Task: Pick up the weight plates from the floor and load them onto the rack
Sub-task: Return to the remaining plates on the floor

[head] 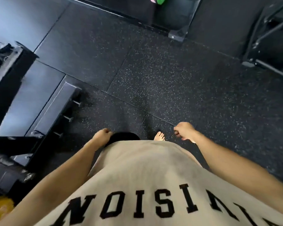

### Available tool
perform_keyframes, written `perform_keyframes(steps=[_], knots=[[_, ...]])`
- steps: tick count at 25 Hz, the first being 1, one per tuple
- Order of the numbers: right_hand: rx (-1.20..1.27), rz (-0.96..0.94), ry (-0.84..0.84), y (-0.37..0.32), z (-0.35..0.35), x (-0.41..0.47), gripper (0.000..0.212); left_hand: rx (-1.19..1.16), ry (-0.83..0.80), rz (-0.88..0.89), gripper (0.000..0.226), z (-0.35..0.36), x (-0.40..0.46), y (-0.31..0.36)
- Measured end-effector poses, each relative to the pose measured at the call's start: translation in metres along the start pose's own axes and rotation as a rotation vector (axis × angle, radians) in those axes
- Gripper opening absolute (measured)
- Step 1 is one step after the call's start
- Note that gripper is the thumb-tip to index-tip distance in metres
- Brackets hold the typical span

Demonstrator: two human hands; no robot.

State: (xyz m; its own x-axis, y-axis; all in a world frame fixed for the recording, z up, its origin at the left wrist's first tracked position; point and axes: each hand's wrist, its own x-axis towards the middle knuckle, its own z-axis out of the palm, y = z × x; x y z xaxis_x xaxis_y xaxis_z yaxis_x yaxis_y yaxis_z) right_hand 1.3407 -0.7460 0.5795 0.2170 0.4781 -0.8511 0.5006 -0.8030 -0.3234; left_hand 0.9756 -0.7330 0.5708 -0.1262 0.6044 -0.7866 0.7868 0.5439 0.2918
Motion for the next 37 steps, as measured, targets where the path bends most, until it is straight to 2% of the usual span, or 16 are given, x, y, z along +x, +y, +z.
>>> perform_keyframes(steps=[3,6,8,11,13,16,22,26,32,37], knots=[[-0.107,-0.048,-0.015,-0.075,-0.047,0.045,0.007,-0.115,0.096,-0.061,0.032,-0.024,0.035,0.042],[-0.231,-0.094,-0.07,-0.155,-0.072,0.097,0.008,-0.186,0.048,-0.12,0.034,-0.044,0.085,0.071],[-0.305,-0.118,-0.104,-0.215,-0.082,0.131,0.009,-0.194,-0.039,-0.13,0.036,-0.066,0.124,0.09],[-0.365,-0.132,-0.102,-0.311,-0.097,0.172,0.014,-0.148,-0.073,-0.119,0.039,-0.131,0.182,0.121],[-0.392,-0.164,-0.096,-0.377,-0.102,0.194,0.017,-0.247,0.006,-0.155,0.034,-0.186,0.209,0.143],[-0.425,-0.252,-0.071,-0.485,-0.101,0.229,0.01,-0.403,0.115,-0.177,0.033,-0.278,0.258,0.163],[-0.671,-0.368,-0.179,-0.67,-0.066,0.297,0.009,-0.599,0.157,-0.273,0.03,-0.388,0.336,0.177],[-0.861,-0.491,-0.27,-0.815,-0.03,0.346,0.008,-0.712,0.136,-0.422,0.034,-0.443,0.378,0.178],[-1.077,-0.616,-0.401,-1.012,0.058,0.359,0.012,-0.859,0.347,-0.594,0.033,-0.535,0.421,0.162],[-1.265,-0.659,-0.494,-1.124,0.154,0.363,0.015,-0.941,0.325,-0.625,0.033,-0.597,0.476,0.119]])
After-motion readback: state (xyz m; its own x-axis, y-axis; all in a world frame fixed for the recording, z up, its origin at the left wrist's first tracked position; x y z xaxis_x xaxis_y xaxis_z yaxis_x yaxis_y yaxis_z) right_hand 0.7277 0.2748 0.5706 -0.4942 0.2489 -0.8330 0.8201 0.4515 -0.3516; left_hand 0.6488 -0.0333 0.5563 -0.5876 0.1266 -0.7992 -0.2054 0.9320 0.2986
